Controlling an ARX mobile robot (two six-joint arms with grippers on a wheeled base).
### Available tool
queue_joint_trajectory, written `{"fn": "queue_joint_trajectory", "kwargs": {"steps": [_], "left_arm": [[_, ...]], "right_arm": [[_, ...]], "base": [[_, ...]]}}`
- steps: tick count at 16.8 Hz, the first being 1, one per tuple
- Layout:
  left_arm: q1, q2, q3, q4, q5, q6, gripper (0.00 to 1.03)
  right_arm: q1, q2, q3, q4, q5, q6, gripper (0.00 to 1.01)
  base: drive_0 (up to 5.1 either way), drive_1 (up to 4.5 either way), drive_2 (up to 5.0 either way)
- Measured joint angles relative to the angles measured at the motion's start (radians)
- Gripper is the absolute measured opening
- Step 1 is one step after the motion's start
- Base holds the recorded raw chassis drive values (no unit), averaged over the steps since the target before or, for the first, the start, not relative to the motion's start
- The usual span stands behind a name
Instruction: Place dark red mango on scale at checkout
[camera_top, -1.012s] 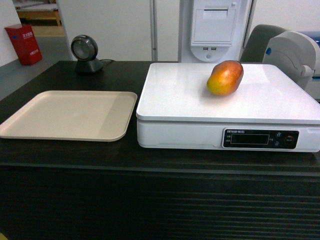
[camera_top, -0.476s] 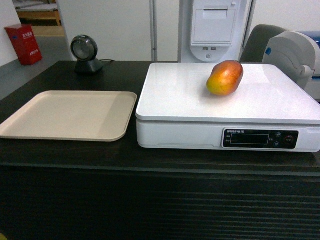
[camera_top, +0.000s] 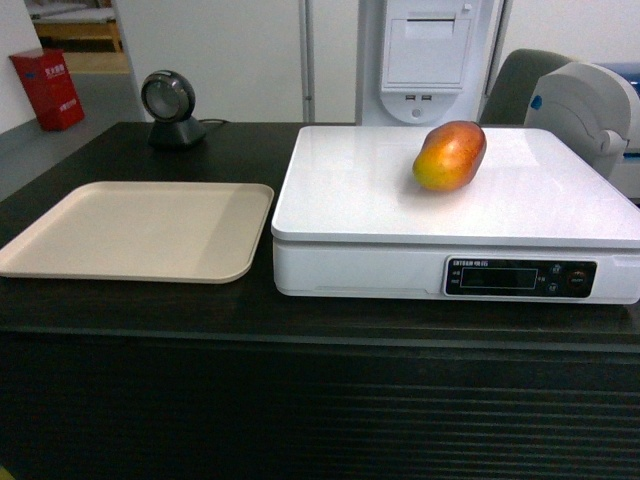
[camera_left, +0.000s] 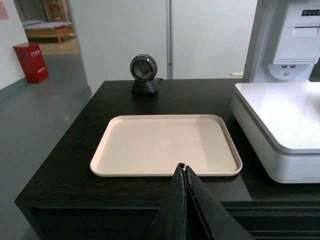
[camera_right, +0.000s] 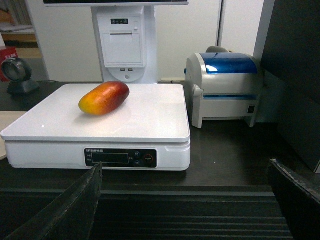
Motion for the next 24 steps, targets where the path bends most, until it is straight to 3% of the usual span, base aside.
{"fn": "queue_joint_trajectory", "kwargs": {"steps": [3, 4, 12, 21, 22, 23, 24], "left_arm": [[0.000, -0.109, -0.028, -0.079, 0.000, 0.000, 0.02], [0.000, -0.113, -0.059, -0.021, 0.000, 0.000, 0.02], [0.000, -0.367, -0.066, -0.282, 0.000, 0.000, 0.02], [0.000, -0.490, -0.066, -0.408, 0.000, 0.000, 0.02], [0.000, -0.510, -0.066, -0.435, 0.000, 0.000, 0.02], [0.000, -0.602, -0.066, -0.575, 0.003, 0.000, 0.02], [0.000, -0.660, -0.066, -0.574, 0.002, 0.000, 0.02]], "right_arm": [[0.000, 0.000, 0.000, 0.000, 0.000, 0.000, 0.98], [0.000, 0.000, 0.000, 0.000, 0.000, 0.000, 0.98], [0.000, 0.000, 0.000, 0.000, 0.000, 0.000, 0.98], [0.000, 0.000, 0.000, 0.000, 0.000, 0.000, 0.98], [0.000, 0.000, 0.000, 0.000, 0.000, 0.000, 0.98], [0.000, 0.000, 0.000, 0.000, 0.000, 0.000, 0.98], [0.000, 0.000, 0.000, 0.000, 0.000, 0.000, 0.98]], "base": [[0.0, 0.00, 0.0], [0.0, 0.00, 0.0], [0.0, 0.00, 0.0], [0.0, 0.00, 0.0], [0.0, 0.00, 0.0], [0.0, 0.00, 0.0], [0.0, 0.00, 0.0]]}}
